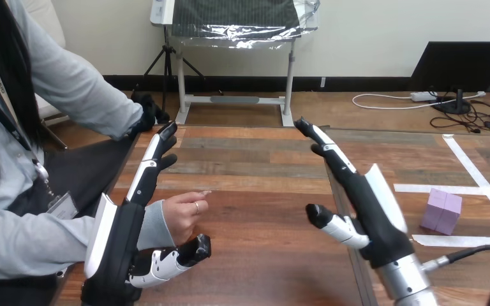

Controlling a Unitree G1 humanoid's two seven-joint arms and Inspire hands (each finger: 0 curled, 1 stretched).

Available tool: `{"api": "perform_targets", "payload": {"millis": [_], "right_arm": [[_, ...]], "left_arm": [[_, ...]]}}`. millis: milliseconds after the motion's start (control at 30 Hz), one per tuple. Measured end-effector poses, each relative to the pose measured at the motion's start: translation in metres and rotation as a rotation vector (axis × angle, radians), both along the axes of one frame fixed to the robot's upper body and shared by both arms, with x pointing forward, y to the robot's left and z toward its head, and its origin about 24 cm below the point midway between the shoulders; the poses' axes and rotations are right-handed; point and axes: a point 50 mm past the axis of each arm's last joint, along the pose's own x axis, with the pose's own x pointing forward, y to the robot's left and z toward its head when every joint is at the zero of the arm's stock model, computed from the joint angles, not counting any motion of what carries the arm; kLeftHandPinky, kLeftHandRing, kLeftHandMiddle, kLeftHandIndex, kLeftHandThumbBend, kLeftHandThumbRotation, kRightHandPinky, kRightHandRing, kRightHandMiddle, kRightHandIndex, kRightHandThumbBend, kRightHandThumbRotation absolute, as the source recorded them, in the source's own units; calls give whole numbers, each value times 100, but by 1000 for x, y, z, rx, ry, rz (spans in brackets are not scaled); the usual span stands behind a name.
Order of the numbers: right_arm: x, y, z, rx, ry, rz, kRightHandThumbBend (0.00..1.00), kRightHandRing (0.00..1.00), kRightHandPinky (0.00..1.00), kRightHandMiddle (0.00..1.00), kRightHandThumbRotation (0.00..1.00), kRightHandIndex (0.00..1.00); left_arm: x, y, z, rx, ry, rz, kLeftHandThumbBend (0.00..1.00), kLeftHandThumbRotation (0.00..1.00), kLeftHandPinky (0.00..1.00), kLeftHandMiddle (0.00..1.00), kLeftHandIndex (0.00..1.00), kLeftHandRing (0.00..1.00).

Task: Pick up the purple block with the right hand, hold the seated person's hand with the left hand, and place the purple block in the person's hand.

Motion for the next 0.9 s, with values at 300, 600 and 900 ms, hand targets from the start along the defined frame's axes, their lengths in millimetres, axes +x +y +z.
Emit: {"api": "perform_targets", "payload": {"millis": [300, 600, 900], "right_arm": [[7, -17, 5, -59, -2, -66, 100, 93, 88, 92, 97, 91], [18, -31, 21, -93, -42, -129, 100, 94, 87, 92, 92, 91], [33, -40, 42, -133, -94, -158, 100, 95, 88, 92, 87, 92]], "left_arm": [[0, 0, 0, -2, 0, 0, 100, 85, 87, 96, 95, 93], [0, -1, 0, -2, 1, -2, 100, 84, 87, 97, 95, 94], [0, -1, 0, -1, 3, -4, 100, 85, 86, 96, 95, 93]]}}
